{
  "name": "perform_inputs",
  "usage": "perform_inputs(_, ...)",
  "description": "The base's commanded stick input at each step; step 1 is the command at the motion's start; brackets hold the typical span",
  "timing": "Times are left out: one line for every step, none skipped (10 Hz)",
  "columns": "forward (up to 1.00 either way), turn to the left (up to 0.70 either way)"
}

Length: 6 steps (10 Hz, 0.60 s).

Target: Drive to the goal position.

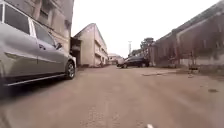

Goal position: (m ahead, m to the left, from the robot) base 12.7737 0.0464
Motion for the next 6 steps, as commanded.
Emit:
perform_inputs(1.0,0.0)
perform_inputs(1.0,0.0)
perform_inputs(1.0,0.0)
perform_inputs(1.0,0.0)
perform_inputs(1.0,0.0)
perform_inputs(1.0,0.0)
